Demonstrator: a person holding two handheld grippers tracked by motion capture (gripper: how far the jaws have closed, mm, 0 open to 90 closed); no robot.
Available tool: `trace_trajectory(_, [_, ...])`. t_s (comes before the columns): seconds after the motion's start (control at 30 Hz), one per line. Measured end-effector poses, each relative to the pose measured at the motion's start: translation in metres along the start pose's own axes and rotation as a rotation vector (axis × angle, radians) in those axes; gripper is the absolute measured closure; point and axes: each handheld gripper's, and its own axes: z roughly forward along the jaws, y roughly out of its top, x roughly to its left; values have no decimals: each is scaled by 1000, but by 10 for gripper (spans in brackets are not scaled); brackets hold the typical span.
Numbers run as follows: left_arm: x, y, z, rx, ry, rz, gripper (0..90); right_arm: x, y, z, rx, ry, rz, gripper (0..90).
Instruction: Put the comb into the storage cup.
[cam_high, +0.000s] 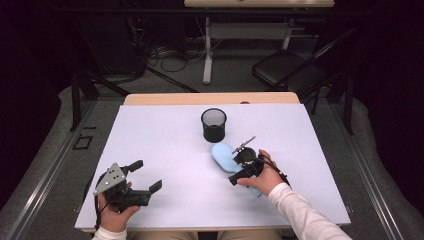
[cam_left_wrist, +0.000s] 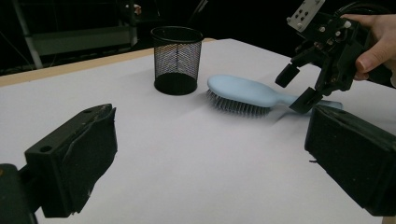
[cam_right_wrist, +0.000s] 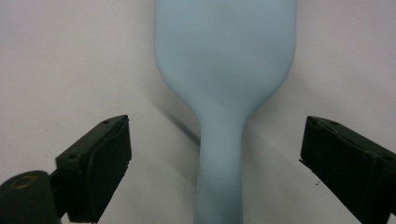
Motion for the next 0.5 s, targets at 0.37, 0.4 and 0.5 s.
trace_trajectory(0.37, [0,0,0,2,-2,1,23,-2,1,3,42,12,-21,212])
trace_trajectory(0.4, [0,0,0,2,3,1,23,-2,1,5,25,12,-19,225])
trace_trajectory(0.5, [0,0,0,3,1,1,23,-2,2,6,30,15,-22,271])
